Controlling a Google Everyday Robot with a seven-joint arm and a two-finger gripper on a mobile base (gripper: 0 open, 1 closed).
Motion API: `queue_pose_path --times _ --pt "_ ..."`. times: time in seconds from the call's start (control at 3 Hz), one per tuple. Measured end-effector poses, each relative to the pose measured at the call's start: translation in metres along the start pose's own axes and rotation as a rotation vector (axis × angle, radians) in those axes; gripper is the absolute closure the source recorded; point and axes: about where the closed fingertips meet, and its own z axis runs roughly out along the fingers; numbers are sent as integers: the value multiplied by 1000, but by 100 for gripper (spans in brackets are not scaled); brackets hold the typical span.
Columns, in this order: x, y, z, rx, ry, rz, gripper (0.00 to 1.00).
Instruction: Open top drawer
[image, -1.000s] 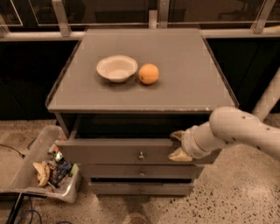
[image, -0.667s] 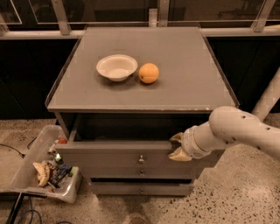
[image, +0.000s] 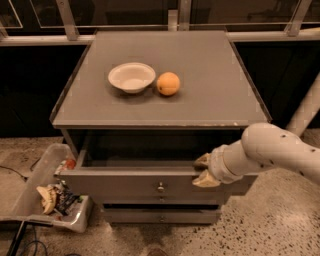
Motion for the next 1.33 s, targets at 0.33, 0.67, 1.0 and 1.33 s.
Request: queue_pose_path --times 0.33,0.67,1.0,1.33 --pt "0 0 0 0 0 0 81" --pt "0 0 0 0 0 0 58" --pt "0 0 0 0 0 0 58" --pt "0 0 0 0 0 0 82"
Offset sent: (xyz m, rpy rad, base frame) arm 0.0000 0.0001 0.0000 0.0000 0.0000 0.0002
